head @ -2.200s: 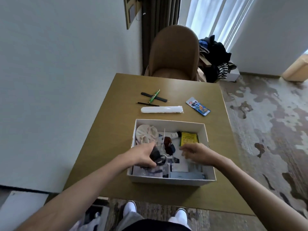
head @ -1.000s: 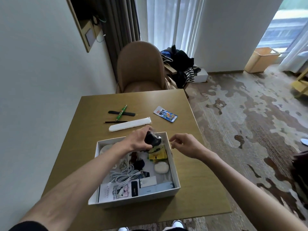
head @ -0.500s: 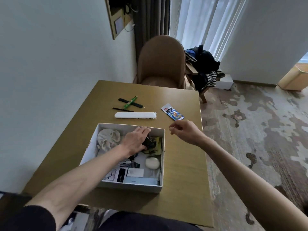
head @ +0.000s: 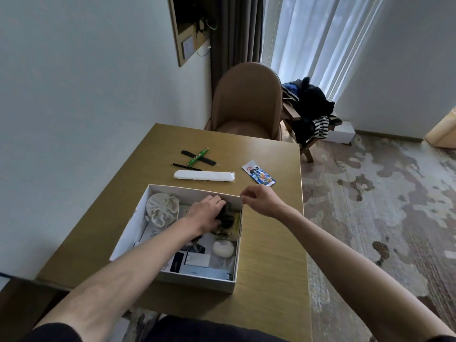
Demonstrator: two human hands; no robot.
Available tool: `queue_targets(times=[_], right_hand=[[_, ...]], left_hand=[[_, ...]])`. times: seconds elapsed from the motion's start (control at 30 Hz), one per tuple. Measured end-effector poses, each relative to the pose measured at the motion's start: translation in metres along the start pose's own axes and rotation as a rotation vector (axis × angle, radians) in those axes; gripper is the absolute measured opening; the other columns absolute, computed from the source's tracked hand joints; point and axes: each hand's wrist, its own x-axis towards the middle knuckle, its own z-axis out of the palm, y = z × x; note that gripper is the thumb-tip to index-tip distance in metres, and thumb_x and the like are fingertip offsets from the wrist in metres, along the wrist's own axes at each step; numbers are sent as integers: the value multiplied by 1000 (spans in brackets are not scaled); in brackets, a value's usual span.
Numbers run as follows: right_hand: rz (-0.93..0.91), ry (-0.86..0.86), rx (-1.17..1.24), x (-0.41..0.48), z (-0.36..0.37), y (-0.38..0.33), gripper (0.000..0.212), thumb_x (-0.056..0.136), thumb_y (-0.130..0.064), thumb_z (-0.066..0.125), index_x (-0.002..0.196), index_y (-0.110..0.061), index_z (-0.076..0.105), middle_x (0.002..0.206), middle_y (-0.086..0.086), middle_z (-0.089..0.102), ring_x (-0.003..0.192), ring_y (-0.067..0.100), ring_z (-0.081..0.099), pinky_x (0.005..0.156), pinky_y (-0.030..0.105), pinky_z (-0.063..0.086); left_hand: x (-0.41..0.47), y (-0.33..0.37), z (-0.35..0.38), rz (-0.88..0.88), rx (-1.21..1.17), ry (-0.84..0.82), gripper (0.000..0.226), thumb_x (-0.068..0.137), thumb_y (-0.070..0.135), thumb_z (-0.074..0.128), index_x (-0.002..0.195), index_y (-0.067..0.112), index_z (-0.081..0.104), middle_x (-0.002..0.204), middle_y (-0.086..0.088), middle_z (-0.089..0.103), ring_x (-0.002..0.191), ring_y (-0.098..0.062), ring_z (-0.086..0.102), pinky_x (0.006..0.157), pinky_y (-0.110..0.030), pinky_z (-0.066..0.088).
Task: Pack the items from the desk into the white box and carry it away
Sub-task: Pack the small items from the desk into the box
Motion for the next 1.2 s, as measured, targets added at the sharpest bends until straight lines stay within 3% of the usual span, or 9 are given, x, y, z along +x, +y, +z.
queue_targets(times=[0.07,0.13,0.23,0.37,0.53,0.67,0.87,1.0,1.2], right_hand=[[-3,54,36,9,0,-6,14,91,-25,62,86,-16,71,76,-6,65,71,7,58,66,27,45],[-15,81,35,18,3,-12,18,91,-30,63,80,-17,68,67,-8,60,63,5,52,59,26,41],[1,66,16,35,11,-18,23,90,-33,63,81,-13,68,69,-4,61,66,13,54,63,31,45],[24,18,-10,66,22,-25,19,91,-32,61,83,-16,68,74,-6,62,73,15,58,64,31,46],[112,-24,-88,126,38,-30,20,91,-31,59,96,-15,72,98,3,72,89,20,64,78,37,54],[196,-14,-126,184,59,-27,25,90,-26,64,111,-13,68,112,6,68,102,23,62,83,32,48],[244,-168,-437,245,100,-15,57,88,-29,67,139,-16,44,141,10,45,129,31,40,101,48,38],[181,-242,-621,252,110,1,56,88,-25,67,137,-16,42,135,12,42,125,32,38,101,48,39],[202,-325,-545,237,94,18,53,85,-23,68,132,-15,43,127,9,44,121,28,40,87,38,39]], left_hand=[[1,-8,-17,32,-48,9,58,88,33,61,140,23,40,130,2,53,122,-19,47,91,-39,51],[3,-20,-31,35,-85,160,51,91,33,56,139,25,42,124,2,59,117,-17,52,86,-34,53],[14,-46,-51,-53,-189,329,38,93,23,53,131,21,51,112,0,66,105,-18,60,73,-29,52],[35,-98,-63,-176,-334,211,37,94,15,51,130,17,52,102,-5,67,71,-25,67,50,-32,53],[69,-170,-43,-357,-381,38,30,95,18,50,125,17,55,115,-6,63,93,-22,62,80,-42,57],[99,-214,-22,-447,-332,-67,33,95,20,50,127,12,52,114,-9,63,90,-24,63,79,-42,56],[156,-245,13,-386,-284,-76,37,96,21,47,131,9,48,121,-10,59,110,-25,55,90,-41,50],[204,-238,26,-355,-291,-66,42,97,24,44,135,8,38,131,-14,51,120,-30,46,88,-42,44],[247,-227,46,-320,-117,-65,40,97,35,48,128,9,43,129,-11,52,122,-28,42,90,-41,44]])
